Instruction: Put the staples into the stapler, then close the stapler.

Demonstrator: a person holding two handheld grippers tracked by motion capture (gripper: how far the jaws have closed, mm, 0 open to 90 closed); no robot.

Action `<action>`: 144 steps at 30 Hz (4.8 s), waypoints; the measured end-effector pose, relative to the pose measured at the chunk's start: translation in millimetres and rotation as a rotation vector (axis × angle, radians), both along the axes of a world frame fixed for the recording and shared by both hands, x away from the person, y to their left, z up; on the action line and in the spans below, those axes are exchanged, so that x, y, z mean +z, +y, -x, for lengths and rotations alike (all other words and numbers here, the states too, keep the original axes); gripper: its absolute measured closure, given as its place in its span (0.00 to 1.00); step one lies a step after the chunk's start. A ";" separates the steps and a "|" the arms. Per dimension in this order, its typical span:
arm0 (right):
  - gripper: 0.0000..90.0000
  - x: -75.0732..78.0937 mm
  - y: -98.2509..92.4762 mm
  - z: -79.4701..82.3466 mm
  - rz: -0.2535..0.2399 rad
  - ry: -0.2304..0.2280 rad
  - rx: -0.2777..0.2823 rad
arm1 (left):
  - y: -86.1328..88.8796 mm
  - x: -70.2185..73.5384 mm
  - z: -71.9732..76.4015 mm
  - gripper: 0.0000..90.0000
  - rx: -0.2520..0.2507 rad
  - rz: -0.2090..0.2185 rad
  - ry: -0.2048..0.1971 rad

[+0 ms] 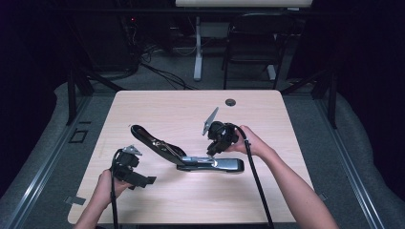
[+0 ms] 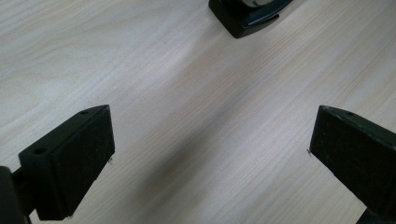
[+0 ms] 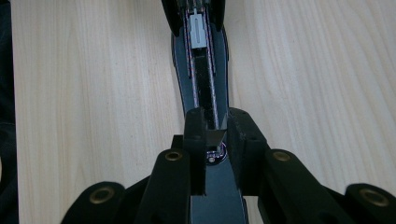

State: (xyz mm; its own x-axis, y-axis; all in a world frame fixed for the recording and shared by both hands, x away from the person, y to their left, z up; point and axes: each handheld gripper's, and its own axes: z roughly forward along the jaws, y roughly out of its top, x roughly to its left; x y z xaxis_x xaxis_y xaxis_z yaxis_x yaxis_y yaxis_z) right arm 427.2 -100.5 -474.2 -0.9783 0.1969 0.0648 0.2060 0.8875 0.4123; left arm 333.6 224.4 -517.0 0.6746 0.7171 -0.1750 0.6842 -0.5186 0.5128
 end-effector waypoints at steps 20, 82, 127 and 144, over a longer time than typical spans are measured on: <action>0.87 -6.0 -4.1 -1.1 0.004 0.013 0.034 | -0.5 -0.3 -0.3 0.00 -0.002 -0.004 -0.001; 0.64 -22.2 14.4 5.5 0.102 -0.031 -0.017 | 0.6 2.6 -0.3 0.00 0.004 0.022 -0.010; 0.13 7.9 -58.9 56.8 -0.154 -0.131 -0.430 | 31.0 1.4 -19.8 0.04 0.222 0.092 -0.057; 0.30 9.2 -58.3 53.4 -0.134 -0.199 -0.455 | 23.4 9.9 -26.9 0.43 0.326 0.186 -0.156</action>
